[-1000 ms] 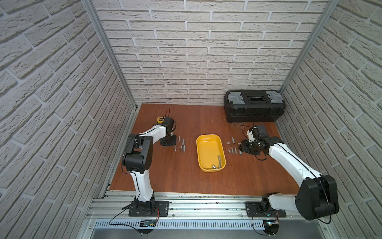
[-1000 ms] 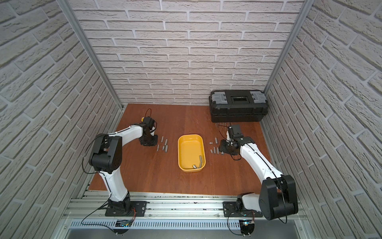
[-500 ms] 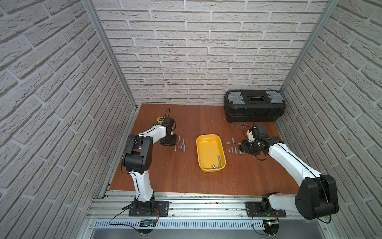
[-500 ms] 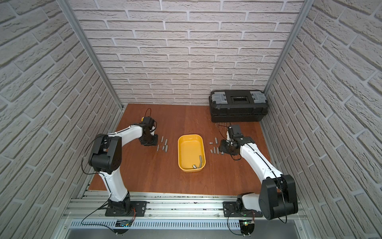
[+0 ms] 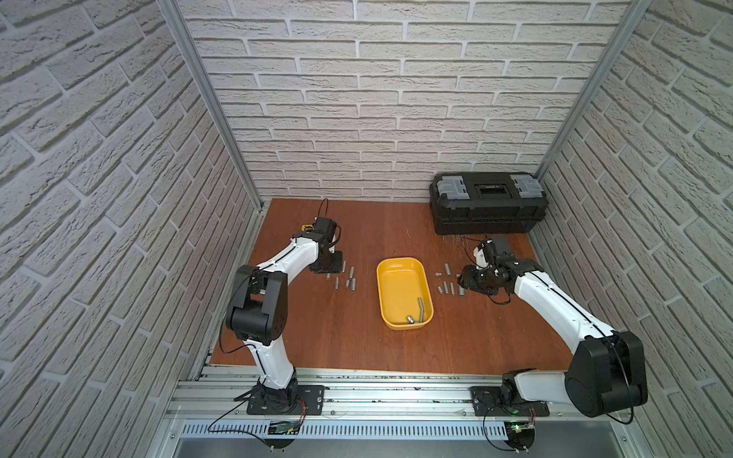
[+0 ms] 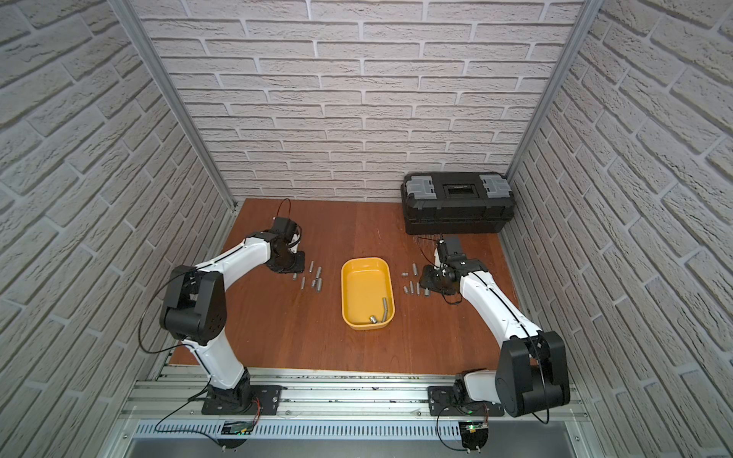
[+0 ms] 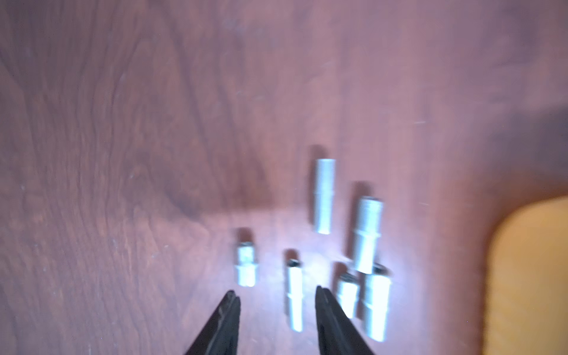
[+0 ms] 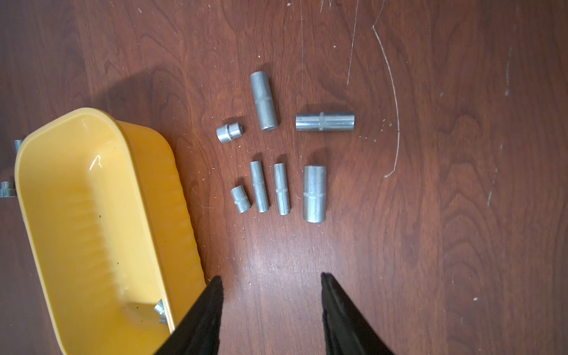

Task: Take out the socket from the storage box
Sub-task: Place the socket head at the center of the board, then pick up the socket head from the storage box.

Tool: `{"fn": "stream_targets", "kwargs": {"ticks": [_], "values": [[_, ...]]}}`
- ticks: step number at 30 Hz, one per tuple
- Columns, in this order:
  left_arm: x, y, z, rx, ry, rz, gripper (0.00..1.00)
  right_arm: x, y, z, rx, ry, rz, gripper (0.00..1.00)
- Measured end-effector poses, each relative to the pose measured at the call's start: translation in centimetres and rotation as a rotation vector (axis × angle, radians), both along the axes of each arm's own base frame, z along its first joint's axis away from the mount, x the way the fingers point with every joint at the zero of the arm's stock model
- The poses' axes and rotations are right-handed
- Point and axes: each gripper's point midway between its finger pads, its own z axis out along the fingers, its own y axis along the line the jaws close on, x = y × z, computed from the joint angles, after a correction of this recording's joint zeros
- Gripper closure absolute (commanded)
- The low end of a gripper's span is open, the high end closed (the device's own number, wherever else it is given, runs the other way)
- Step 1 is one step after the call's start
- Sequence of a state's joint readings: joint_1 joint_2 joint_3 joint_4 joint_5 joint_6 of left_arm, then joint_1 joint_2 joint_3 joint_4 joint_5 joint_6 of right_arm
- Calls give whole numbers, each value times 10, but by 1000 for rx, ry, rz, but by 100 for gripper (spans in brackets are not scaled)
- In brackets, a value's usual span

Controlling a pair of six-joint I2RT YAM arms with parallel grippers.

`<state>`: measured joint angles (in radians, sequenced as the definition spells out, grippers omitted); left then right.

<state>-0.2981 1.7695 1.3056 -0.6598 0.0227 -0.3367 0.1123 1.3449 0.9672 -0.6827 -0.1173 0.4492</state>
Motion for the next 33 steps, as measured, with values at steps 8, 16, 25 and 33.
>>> {"fn": "stream_targets", "kwargs": {"ticks": [8,16,25,33], "values": [[-26,-129,74,-86,-165,-282,51,0,0,-3,-1,9,-1,47],[-70,-199,24,-112,-22,-409,51,0,-1,-3,-4,10,-1,48],[-95,-254,-7,-139,59,-478,51,-1,-1,-5,-5,11,-2,47],[-104,-265,-29,-137,100,-461,53,-2,-1,-7,-6,17,-2,47]]}}
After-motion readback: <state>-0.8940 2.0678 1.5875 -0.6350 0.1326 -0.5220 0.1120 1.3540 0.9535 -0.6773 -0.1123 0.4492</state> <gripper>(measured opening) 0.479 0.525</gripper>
